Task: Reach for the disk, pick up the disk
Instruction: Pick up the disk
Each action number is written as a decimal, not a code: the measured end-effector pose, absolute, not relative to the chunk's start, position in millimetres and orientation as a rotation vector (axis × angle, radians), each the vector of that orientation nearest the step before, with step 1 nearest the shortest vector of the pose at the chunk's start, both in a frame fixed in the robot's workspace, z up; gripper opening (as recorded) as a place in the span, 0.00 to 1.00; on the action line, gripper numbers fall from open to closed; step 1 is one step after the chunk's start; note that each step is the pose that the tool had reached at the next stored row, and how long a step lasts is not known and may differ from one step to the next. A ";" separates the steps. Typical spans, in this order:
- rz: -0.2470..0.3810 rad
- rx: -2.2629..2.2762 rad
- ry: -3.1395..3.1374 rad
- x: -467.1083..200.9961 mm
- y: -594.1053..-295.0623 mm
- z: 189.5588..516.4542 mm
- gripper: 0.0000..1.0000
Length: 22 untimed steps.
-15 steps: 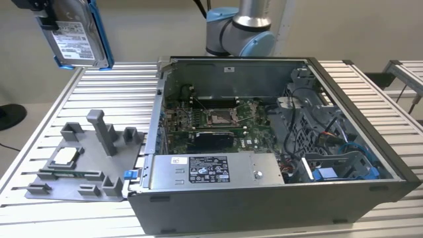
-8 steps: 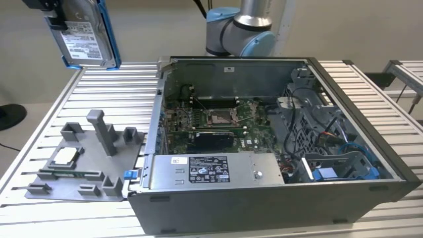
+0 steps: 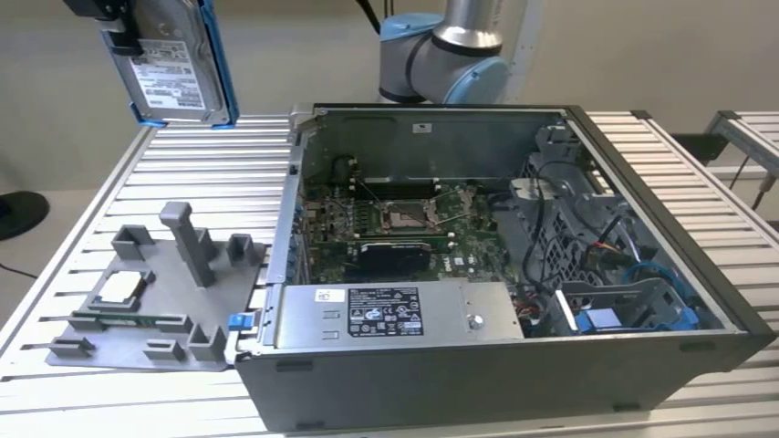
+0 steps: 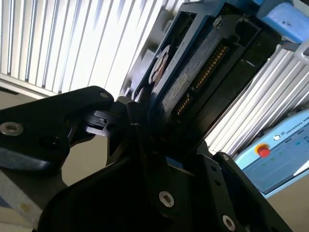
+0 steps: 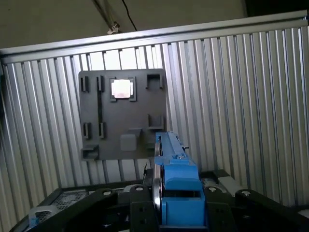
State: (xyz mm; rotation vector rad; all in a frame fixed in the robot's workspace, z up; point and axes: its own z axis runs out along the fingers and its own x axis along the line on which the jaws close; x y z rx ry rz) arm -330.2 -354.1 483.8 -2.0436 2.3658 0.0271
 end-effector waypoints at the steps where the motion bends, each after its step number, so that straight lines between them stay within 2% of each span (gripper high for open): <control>1: 0.027 -2.044 2.366 -328.1 -354.1 483.9 0.00; 22: 0.028 -2.044 2.366 -275.2 -354.1 483.8 0.00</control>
